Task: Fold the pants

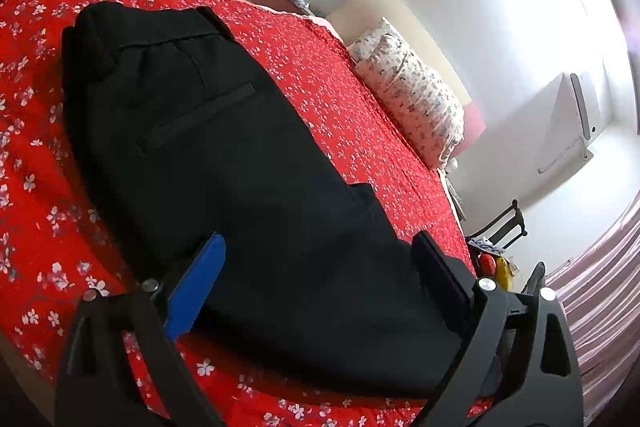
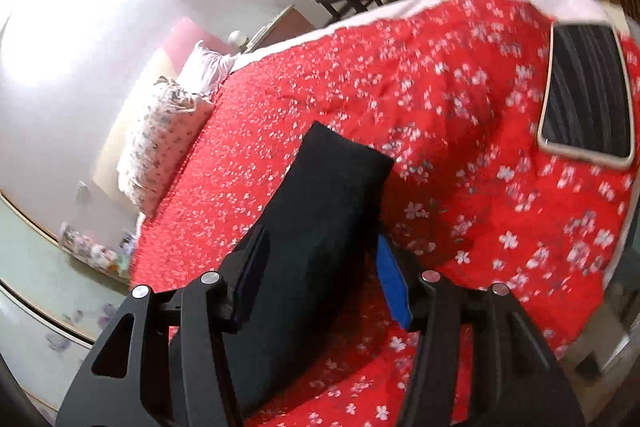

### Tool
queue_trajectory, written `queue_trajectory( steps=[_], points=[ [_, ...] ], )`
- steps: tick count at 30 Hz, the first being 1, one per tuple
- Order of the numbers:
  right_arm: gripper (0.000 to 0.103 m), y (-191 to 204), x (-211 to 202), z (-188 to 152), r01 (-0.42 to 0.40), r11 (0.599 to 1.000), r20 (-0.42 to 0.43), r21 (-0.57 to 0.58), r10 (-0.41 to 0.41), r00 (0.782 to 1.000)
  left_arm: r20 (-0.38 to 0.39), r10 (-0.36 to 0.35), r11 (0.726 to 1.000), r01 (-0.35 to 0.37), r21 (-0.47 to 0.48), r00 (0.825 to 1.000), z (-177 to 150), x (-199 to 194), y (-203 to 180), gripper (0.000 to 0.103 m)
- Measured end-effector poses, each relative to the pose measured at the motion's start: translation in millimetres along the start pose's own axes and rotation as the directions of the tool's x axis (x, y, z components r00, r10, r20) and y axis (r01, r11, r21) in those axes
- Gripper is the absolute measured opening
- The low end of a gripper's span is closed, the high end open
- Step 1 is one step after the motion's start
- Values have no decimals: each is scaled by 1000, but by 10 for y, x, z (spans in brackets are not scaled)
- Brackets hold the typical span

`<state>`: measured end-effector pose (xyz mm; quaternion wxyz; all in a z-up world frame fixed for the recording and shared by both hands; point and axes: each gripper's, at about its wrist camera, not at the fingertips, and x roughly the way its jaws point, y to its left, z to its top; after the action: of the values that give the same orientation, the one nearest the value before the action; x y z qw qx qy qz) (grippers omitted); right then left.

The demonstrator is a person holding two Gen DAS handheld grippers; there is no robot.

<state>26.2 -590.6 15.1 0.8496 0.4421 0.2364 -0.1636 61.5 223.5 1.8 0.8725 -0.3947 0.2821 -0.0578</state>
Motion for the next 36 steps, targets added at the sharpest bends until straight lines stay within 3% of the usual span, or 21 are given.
queue_trajectory(
  steps=[5, 8, 19, 25, 27, 31, 34, 36],
  points=[
    [55, 11, 90, 56, 39, 999, -17, 26, -39, 999, -2, -2, 1000, 2, 4, 1000, 4, 10, -2, 95],
    [57, 76, 121, 84, 175, 984, -16, -30, -176, 984, -1, 0, 1000, 0, 4, 1000, -1, 10, -6, 95],
    [63, 68, 48, 48, 91, 996, -57, 16, -90, 994, -1, -5, 1000, 5, 1, 1000, -3, 14, -6, 97],
    [62, -245, 219, -40, 101, 975, -140, 199, -74, 987, -5, -23, 1000, 23, -9, 1000, 26, 29, 33, 97],
    [57, -301, 232, -90, 102, 973, -129, 207, -76, 989, -6, -24, 1000, 24, -9, 1000, 31, 39, 44, 97],
    [52, -279, 146, -100, -11, 983, -36, 182, 18, 999, -6, -23, 1000, 23, -8, 1000, 33, 45, 48, 97],
    [46, -355, 213, -73, -7, 977, -44, 214, 17, 999, -6, -23, 1000, 23, -7, 1000, 33, 44, 47, 97],
    [31, -448, 265, -72, -29, 963, -37, 266, 41, 998, -6, -23, 1000, 23, -8, 1000, 33, 41, 45, 97]
  ],
)
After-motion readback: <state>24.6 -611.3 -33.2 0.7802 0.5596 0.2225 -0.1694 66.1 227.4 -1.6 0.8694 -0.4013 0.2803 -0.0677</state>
